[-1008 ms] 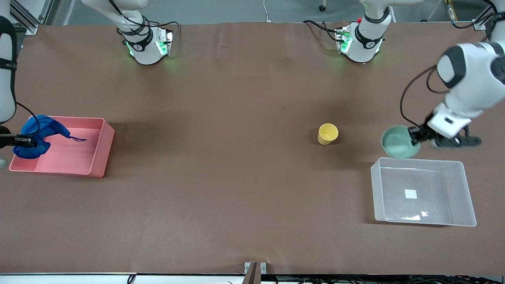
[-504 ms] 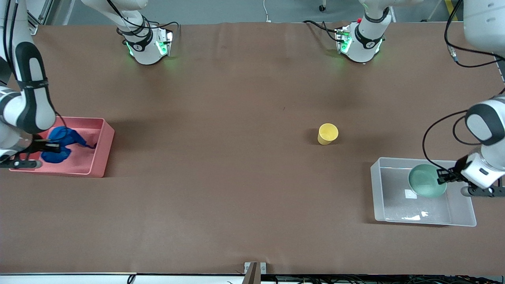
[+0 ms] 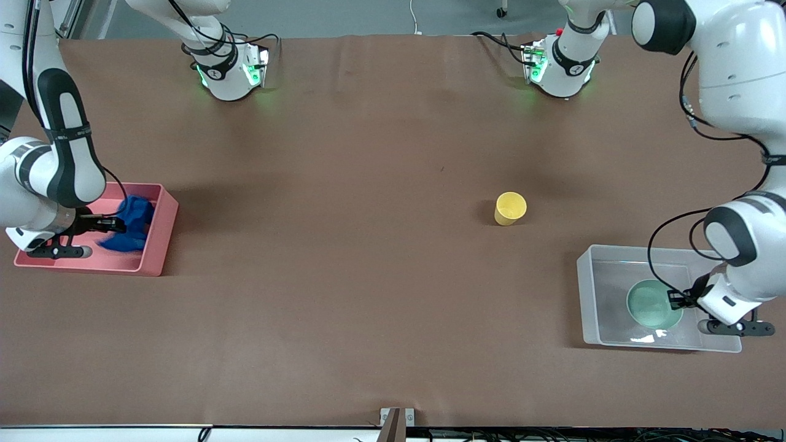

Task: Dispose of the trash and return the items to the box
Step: 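Release the cloth with the right gripper while the left gripper lowers the bowl, then move the left gripper from the clear bin to the yellow cup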

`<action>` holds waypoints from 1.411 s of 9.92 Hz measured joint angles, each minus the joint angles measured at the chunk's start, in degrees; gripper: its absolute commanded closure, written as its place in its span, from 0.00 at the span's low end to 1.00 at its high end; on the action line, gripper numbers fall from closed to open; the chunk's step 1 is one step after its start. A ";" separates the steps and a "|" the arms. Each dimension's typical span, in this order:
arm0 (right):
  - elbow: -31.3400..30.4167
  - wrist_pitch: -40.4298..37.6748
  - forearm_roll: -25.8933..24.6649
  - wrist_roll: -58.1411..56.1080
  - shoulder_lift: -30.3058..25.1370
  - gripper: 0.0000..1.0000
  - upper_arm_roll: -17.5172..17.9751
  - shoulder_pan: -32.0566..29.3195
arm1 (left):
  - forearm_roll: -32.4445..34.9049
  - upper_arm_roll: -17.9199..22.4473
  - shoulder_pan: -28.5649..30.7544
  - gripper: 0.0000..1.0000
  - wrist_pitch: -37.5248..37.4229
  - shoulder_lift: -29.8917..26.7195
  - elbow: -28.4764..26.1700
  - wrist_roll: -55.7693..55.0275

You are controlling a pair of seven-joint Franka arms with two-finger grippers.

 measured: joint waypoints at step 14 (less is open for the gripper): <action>29.84 -44.53 -1.52 22.70 -23.68 0.00 13.95 -2.14 | 1.57 -1.95 -1.54 0.10 -15.06 -19.66 -4.12 0.04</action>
